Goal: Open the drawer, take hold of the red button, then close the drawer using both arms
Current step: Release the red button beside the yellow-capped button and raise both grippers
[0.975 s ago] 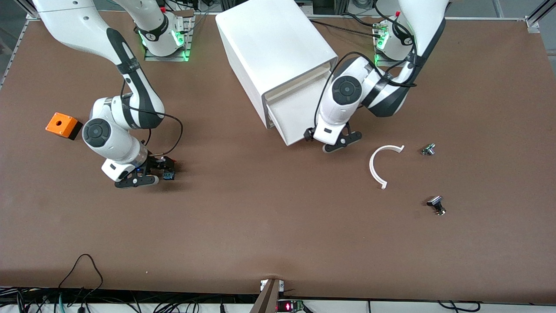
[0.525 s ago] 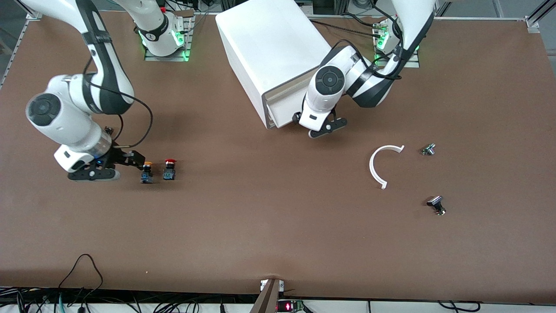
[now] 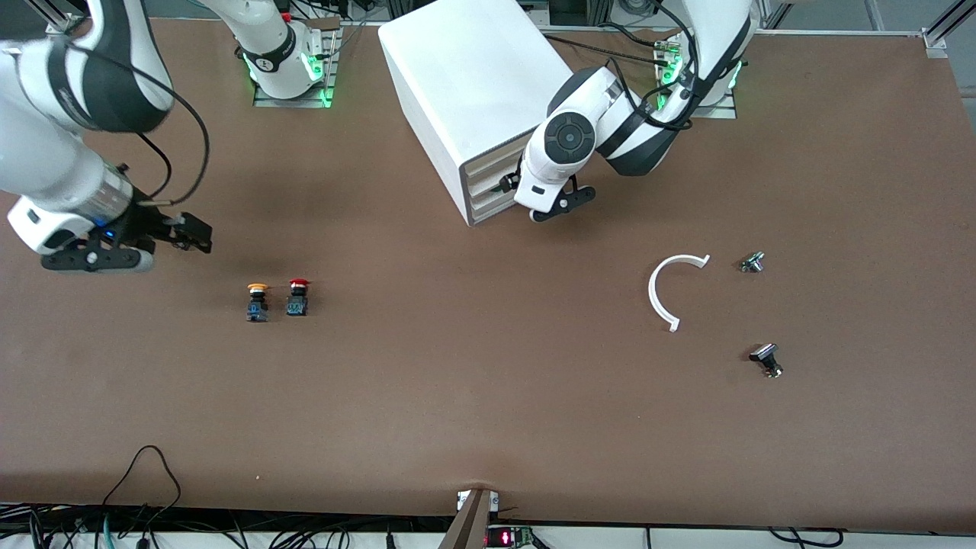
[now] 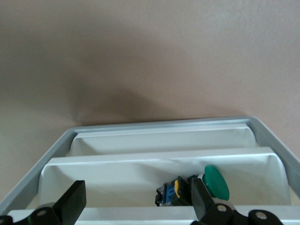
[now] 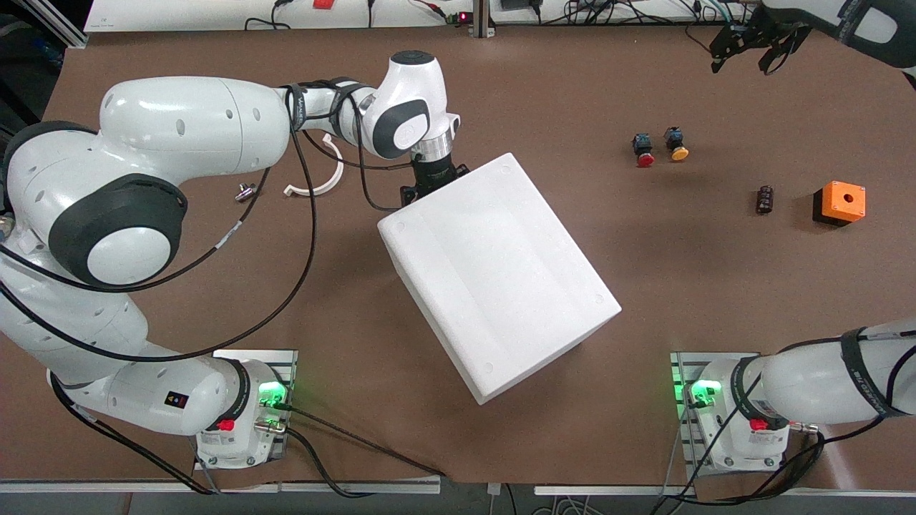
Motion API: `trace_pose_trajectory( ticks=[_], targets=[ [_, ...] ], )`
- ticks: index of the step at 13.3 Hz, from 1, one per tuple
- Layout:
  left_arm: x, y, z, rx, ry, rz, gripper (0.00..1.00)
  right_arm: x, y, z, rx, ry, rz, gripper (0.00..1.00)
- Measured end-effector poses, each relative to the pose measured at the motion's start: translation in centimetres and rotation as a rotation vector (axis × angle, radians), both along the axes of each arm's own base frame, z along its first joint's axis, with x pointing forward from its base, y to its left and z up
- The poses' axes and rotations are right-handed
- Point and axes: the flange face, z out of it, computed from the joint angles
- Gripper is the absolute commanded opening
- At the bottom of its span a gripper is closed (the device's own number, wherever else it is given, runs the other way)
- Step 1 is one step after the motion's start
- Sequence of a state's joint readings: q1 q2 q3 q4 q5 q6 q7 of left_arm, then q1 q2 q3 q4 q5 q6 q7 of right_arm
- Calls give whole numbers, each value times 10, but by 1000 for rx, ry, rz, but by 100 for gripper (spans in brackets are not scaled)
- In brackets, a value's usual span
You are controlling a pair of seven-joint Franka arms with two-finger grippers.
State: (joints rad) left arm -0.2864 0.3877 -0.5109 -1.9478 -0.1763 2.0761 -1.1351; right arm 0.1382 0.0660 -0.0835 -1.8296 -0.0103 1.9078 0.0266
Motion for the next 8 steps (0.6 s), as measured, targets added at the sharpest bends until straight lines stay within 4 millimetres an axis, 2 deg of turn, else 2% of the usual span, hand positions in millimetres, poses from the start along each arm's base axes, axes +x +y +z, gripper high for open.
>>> trace_pose_trajectory(
  ticks=[2,4,6,8],
  targets=[
    [-4,-2,-1,0,4,-6,99,-6,0,45,0,20,-1,99],
    [-4,-2,-2,1,5,-6,99,-10,0,80,0,32,-1,99],
    [-2,-1,-1,1,5,-3,99,-14,0,97,-2,43,-2,99],
    [10,5,10,7,4,2,99,-16,-4,111,-1,48,-7,99]
  ],
)
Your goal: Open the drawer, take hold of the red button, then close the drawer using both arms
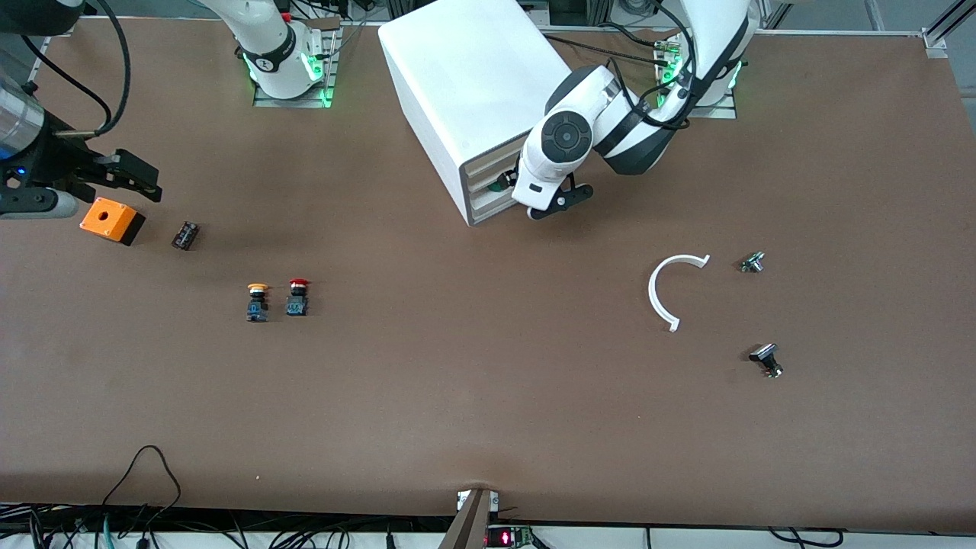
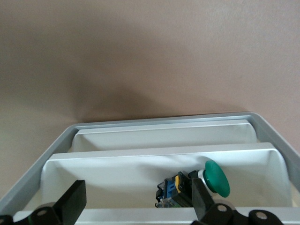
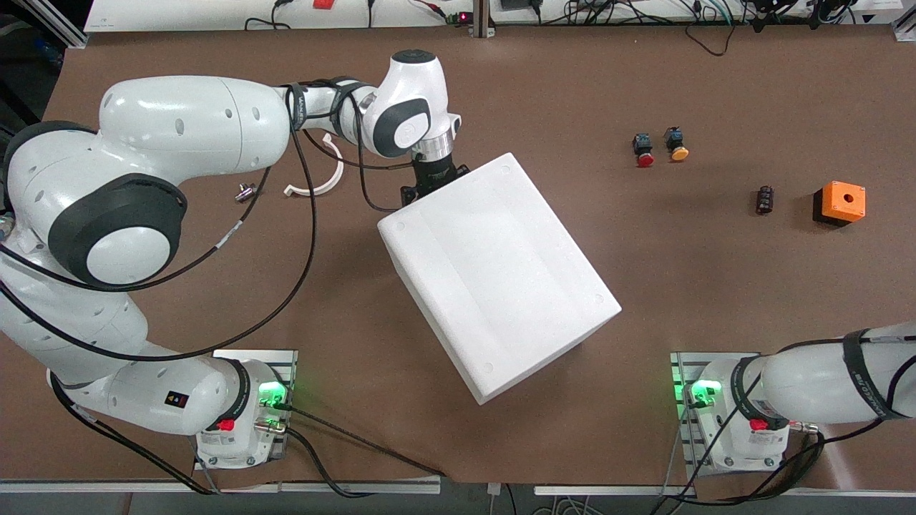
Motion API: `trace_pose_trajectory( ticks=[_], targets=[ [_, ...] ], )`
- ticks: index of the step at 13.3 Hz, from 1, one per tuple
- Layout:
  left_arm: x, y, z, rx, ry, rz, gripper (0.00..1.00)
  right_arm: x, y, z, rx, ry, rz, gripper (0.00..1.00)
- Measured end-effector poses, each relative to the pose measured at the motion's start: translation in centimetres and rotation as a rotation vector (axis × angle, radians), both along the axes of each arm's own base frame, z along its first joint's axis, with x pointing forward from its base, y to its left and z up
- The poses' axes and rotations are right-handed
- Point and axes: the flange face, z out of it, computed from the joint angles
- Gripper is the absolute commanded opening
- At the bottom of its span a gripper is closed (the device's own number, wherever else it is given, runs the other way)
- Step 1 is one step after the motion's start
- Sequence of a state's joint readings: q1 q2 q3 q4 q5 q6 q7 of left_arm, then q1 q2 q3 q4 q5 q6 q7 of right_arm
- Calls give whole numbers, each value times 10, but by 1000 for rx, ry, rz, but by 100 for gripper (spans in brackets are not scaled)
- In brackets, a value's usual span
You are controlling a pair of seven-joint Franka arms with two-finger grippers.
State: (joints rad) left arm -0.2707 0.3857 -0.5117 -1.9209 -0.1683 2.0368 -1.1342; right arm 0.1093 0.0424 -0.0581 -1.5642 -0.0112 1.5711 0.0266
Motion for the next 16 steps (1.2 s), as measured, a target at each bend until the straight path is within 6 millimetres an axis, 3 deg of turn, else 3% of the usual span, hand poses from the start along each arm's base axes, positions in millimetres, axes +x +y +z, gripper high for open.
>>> trace_pose_trajectory(
  ticks=[2,6,10,13,16],
  targets=[
    [30,18,27,37,-36,-10,99,-3,1,10,2,6,-20,99],
    [98,71,99,23,-110,-67,99,-7,26,18,3,10,-80,99],
    [147,156,146,-8,-122,-312,99,-7,20,21,3,8,-91,99],
    [164,202,192,-21,-143,-496,99,-8,9,24,2,8,-105,99],
    [160,253,228,-22,-190,-629,99,-16,20,39,3,-19,-82,99]
  ],
)
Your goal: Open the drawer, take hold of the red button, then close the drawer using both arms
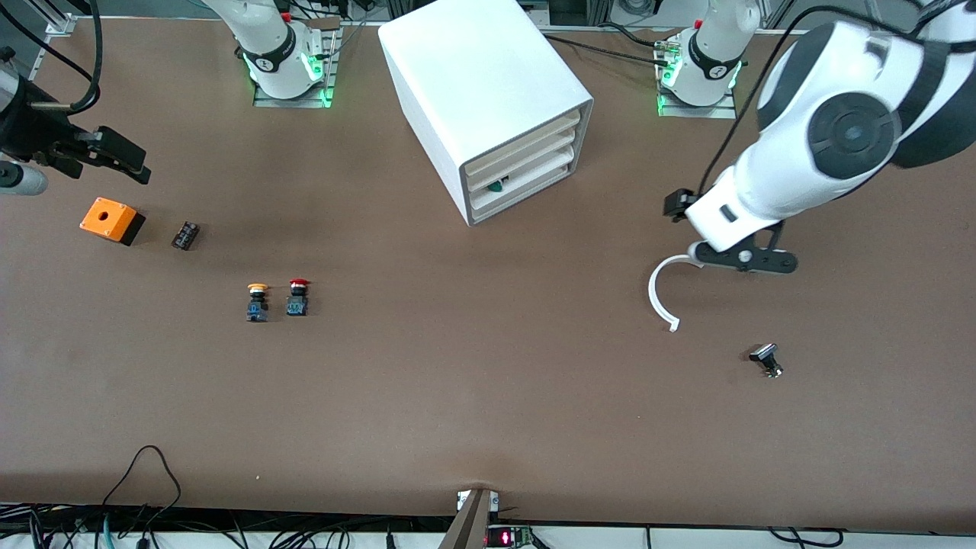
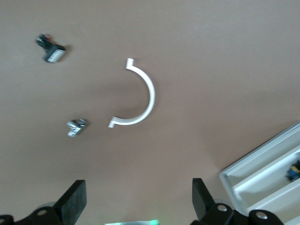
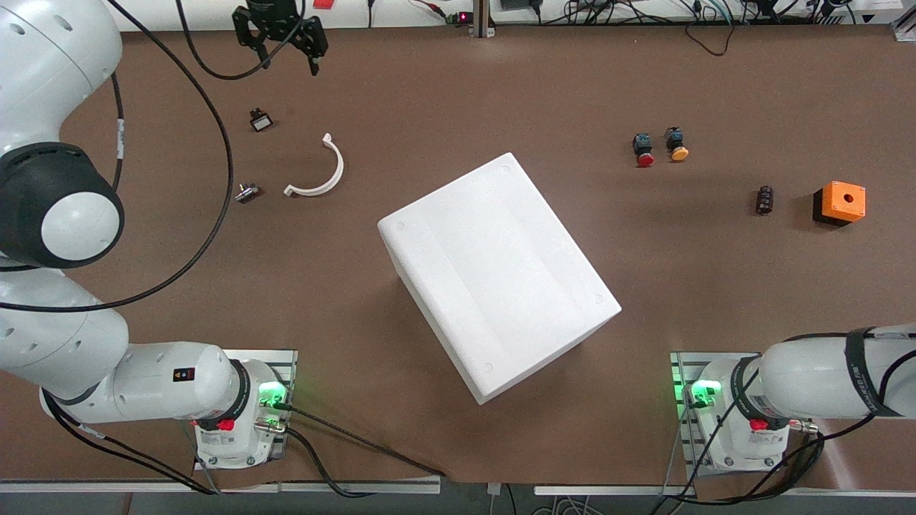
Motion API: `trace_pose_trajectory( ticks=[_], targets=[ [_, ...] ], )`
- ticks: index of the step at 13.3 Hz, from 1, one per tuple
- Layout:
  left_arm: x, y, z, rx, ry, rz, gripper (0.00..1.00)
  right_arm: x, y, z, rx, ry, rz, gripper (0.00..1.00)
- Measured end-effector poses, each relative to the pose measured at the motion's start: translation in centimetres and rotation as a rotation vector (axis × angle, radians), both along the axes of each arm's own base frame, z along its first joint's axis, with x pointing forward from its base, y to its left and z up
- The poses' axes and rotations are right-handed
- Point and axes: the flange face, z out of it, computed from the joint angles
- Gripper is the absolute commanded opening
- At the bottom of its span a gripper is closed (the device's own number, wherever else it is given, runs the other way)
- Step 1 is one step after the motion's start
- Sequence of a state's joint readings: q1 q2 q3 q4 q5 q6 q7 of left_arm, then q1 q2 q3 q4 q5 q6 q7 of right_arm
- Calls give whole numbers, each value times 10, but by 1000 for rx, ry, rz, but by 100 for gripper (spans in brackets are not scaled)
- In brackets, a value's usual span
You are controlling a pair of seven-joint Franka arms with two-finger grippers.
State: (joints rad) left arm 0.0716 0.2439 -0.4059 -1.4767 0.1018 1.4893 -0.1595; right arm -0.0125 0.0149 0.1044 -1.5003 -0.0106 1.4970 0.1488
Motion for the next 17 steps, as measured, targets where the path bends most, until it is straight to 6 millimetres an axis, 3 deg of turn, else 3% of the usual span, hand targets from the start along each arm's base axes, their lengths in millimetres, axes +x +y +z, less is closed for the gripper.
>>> trace_pose_trajectory(
  ticks=[4,7,17],
  targets=[
    [-16,93,38,3,-85,-112,99,-4,10,8,0,-14,17,99],
    [-24,146,36,-4,-205,-68,99,-5,8,27,4,-55,12,99],
    [-34,165,31,-95,-176,10,99,-1,7,26,6,-56,12,99]
  ],
)
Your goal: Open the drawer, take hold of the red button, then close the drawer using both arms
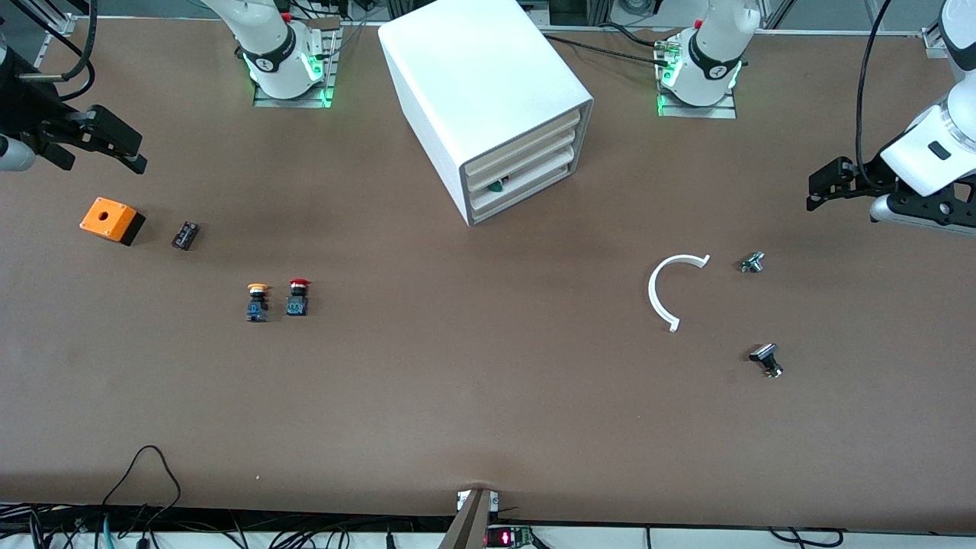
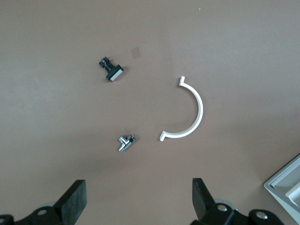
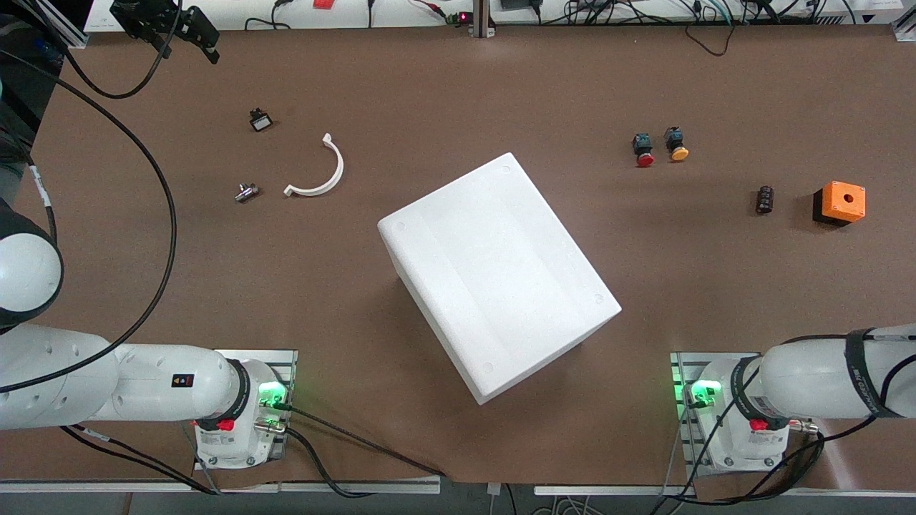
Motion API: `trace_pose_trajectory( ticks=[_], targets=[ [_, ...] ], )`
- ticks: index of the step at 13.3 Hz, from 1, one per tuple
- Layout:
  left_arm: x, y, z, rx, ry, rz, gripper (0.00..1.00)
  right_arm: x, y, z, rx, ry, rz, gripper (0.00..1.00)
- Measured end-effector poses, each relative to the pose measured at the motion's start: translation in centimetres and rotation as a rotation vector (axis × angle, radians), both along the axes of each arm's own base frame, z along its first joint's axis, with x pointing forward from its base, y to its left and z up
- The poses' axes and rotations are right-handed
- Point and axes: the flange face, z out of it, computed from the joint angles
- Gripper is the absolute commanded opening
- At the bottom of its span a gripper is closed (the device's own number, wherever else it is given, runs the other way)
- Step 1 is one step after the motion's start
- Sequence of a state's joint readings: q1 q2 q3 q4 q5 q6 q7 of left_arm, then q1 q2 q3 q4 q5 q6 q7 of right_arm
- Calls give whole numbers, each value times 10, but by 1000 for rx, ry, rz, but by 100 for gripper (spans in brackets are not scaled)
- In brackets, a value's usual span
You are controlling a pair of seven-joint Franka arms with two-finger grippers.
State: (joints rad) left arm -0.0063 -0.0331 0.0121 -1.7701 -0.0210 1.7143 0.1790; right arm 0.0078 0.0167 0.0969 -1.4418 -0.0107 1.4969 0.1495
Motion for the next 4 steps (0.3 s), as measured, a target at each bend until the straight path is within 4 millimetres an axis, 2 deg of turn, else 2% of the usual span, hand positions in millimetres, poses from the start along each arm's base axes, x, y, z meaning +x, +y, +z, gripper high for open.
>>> trace_pose_trajectory(
  ticks=[4],
  targets=[
    [0,-3,4,1,1,7,99,0,0,3,1,-6,0,99]
  ],
)
